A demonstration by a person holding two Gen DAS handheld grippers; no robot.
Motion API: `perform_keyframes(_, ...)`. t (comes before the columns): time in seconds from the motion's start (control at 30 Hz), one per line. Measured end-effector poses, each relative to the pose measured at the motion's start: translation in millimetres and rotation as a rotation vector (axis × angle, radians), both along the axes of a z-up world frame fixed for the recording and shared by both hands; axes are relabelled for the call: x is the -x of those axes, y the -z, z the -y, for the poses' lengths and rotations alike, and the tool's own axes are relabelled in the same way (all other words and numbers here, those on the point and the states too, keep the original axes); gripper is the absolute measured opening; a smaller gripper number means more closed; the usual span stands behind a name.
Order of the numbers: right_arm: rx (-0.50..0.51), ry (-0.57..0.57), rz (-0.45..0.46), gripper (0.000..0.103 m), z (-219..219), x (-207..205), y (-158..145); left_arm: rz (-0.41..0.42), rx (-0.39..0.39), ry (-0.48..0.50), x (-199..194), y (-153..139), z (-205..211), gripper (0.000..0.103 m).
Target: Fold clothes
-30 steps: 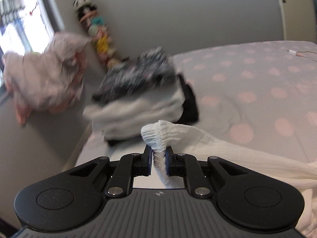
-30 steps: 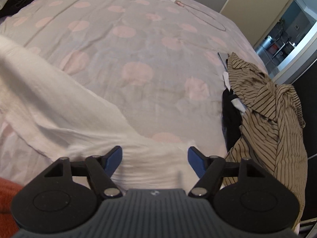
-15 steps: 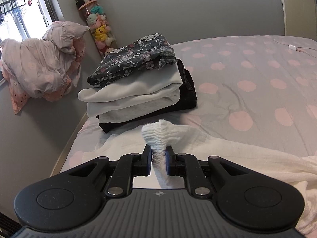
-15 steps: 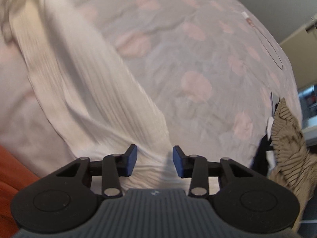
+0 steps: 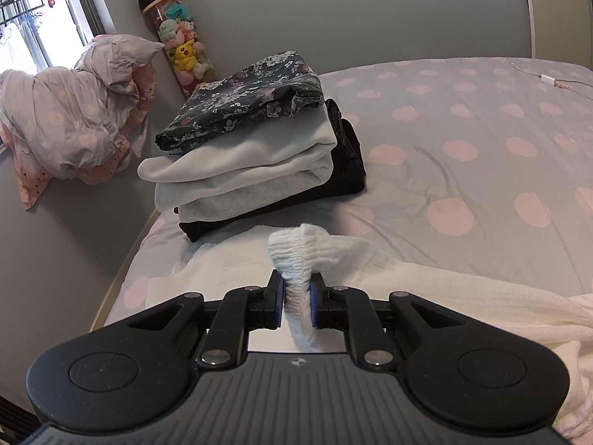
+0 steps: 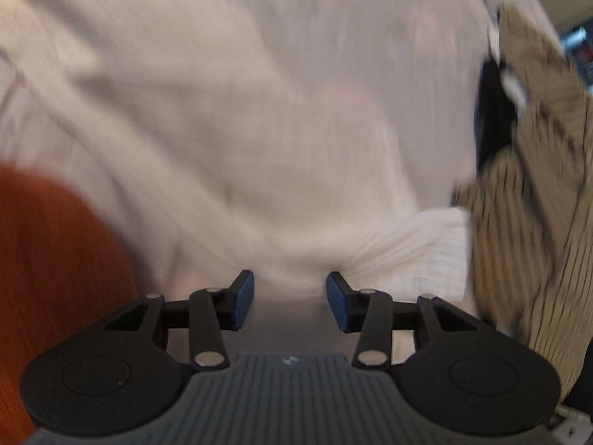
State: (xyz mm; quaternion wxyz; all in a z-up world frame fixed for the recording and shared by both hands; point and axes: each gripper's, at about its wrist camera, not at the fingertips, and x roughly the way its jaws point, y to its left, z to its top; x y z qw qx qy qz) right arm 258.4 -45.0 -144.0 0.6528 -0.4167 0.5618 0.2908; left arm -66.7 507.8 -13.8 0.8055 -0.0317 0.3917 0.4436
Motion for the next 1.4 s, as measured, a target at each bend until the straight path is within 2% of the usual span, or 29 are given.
perform_keyframes(0.07, 0.055, -0.013, -0.009, 0.048, 16.7, 7.4, 4.5, -0.004, 0.001, 0.002, -0.4, 0.1, -0.3, 0.016)
perform_keyframes(0.13, 0.037, 0.004, 0.016, 0.048, 28.5, 5.4, -5.4, -0.015, -0.002, 0.004, -1.5, 1.1, 0.4, 0.016)
perform_keyframes(0.3, -0.192, 0.129, 0.129, 0.048, 35.7, -26.0, -61.2, -0.033, -0.006, 0.005, -4.0, 3.5, -0.2, 0.016)
perform_keyframes(0.4, -0.285, 0.200, 0.187, 0.047, 20.5, -51.8, -74.3, -0.041, -0.005, -0.002, -6.4, 5.3, -0.5, 0.016)
perform_keyframes(0.53, -0.354, 0.306, 0.147, 0.046, -1.5, -89.6, -55.9, -0.061, -0.009, -0.006, -7.6, 8.0, 1.5, 0.016)
perform_keyframes(0.7, -0.350, 0.393, 0.102, 0.046, -23.5, -117.4, -17.2, -0.098, -0.013, -0.008, -11.2, 12.9, -0.8, 0.017)
perform_keyframes(0.77, -0.367, 0.411, 0.080, 0.046, -23.0, -121.4, -10.7, -0.106, -0.012, -0.012, -13.4, 15.6, -2.2, 0.017)
perform_keyframes(0.83, -0.384, 0.430, 0.059, 0.035, -22.4, -125.4, -4.2, -0.108, -0.010, -0.017, -14.4, 17.8, -3.7, 0.017)
perform_keyframes(0.9, -0.397, 0.438, 0.042, 0.007, -22.6, -127.8, 0.5, -0.110, -0.007, -0.021, -15.5, 19.9, -5.3, 0.017)
perform_keyframes(0.97, -0.386, 0.394, 0.058, 0.006, -26.1, -120.6, -5.9, -0.111, -0.005, -0.026, -16.5, 22.1, -6.8, 0.017)
perform_keyframes(1.03, -0.388, 0.378, 0.107, 0.006, -24.7, -115.8, -17.5, -0.105, -0.006, -0.031, -16.5, 22.5, -7.8, 0.016)
perform_keyframes(1.13, -0.438, 0.426, 0.210, 0.005, -13.0, -122.2, -43.0, -0.093, -0.017, -0.035, -15.9, 20.3, -8.9, 0.015)
perform_keyframes(1.27, -0.474, 0.512, 0.375, 0.005, 0.0, -143.7, -83.4, -0.088, -0.042, -0.034, -18.9, 16.8, -13.7, 0.013)
perform_keyframes(1.4, -0.462, 0.520, 0.503, 0.005, -11.0, -171.2, -112.0, -0.100, -0.064, -0.030, -30.8, 20.1, -22.5, 0.013)
